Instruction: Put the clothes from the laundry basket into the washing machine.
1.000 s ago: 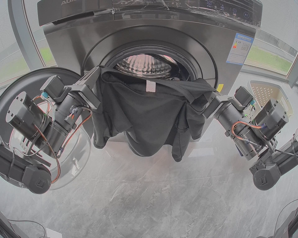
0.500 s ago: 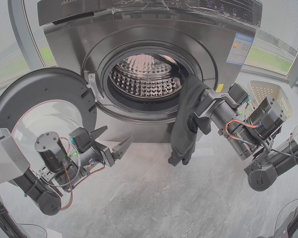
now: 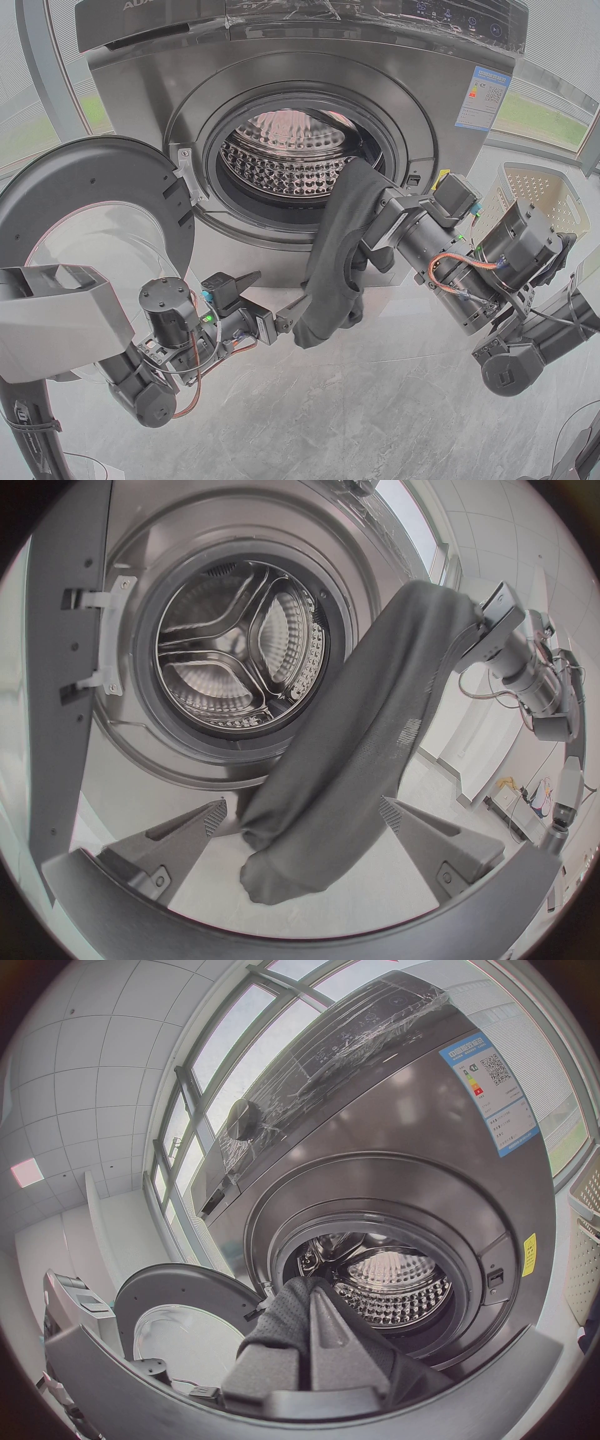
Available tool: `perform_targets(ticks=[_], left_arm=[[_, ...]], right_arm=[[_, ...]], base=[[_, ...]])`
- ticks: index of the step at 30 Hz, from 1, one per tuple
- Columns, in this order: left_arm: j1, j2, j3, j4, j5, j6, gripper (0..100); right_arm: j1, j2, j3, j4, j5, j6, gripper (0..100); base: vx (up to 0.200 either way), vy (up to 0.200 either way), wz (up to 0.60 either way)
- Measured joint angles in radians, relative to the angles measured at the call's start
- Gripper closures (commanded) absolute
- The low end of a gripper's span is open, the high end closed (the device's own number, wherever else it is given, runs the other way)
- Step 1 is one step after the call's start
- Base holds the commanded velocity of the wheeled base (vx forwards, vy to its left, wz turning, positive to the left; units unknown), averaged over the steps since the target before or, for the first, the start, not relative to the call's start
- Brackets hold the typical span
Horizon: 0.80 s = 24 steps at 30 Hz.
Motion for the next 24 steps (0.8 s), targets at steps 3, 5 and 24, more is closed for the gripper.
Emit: perform_targets(ticks=[3, 5, 24], left_arm=[[-0.002, 0.040, -0.044, 0.000, -0.003, -0.003, 0], [-0.003, 0.067, -0.070, 0.000, -0.006, -0.003, 0], [-0.001, 0.222, -0.315, 0.003, 0.008, 0.003, 0]], right_arm=[[0.014, 0.002, -0.003, 0.006, 0.003, 0.000, 100], [0.027, 0.004, -0.007, 0.007, 0.004, 0.000, 100], [0.090, 0.009, -0.014, 0.008, 0.001, 0.000, 100]], base=[[0.000, 0.000, 0.00], [0.000, 0.000, 0.00], [0.000, 0.000, 0.00]])
